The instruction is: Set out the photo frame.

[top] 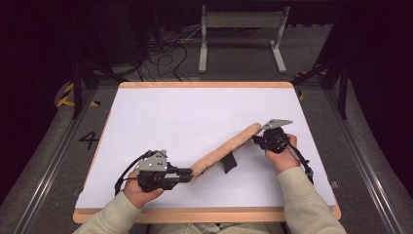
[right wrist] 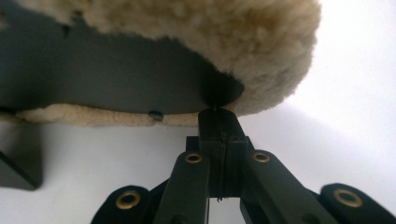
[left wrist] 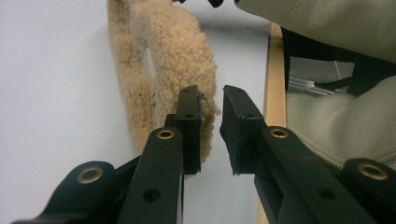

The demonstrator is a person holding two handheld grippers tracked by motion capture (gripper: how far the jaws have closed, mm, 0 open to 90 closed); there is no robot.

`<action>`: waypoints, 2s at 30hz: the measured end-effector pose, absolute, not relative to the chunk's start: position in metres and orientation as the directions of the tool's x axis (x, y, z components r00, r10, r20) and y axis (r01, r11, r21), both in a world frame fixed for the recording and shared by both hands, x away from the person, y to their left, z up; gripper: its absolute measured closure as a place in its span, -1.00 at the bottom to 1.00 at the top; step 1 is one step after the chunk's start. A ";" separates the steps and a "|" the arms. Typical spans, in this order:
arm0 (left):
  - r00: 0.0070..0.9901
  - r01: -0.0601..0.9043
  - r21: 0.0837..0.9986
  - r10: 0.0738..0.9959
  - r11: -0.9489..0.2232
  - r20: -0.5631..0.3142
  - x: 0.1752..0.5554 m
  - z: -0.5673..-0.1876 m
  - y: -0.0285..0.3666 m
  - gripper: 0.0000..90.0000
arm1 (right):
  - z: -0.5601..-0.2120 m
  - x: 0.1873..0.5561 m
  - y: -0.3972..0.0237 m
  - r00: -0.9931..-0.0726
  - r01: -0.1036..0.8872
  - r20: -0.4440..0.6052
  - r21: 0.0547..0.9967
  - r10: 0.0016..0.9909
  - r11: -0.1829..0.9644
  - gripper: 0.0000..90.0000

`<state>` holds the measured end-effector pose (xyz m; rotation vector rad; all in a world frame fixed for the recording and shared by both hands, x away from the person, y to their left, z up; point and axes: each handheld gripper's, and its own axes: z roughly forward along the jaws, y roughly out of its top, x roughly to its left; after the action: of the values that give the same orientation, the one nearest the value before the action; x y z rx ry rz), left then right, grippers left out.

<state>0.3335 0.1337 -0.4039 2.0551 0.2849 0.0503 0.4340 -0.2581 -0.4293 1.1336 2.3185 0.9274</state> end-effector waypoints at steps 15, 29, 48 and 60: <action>0.977 0.169 0.873 0.196 -0.458 -0.086 0.331 -0.405 0.126 0.68 | -0.432 0.458 -0.241 -0.574 0.529 -0.054 0.737 0.817 0.420 1.00; 0.980 0.158 0.873 0.183 -0.461 -0.081 0.329 -0.405 0.122 0.65 | -0.434 0.470 -0.223 -0.585 0.500 -0.068 0.754 0.808 0.425 1.00; 0.915 0.290 0.825 0.393 -0.485 -0.091 0.340 -0.410 0.149 0.80 | -0.408 0.425 -0.250 -0.576 0.496 -0.052 0.771 0.816 0.399 0.92; 0.903 0.328 0.731 0.426 -0.598 -0.056 0.349 -0.430 0.134 0.92 | -0.392 0.402 -0.261 -0.574 0.496 -0.031 0.782 0.819 0.377 0.93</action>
<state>0.3488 0.1344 -0.4300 2.2610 0.5361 0.1577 0.4025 -0.2612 -0.3919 1.1379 2.2271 1.0515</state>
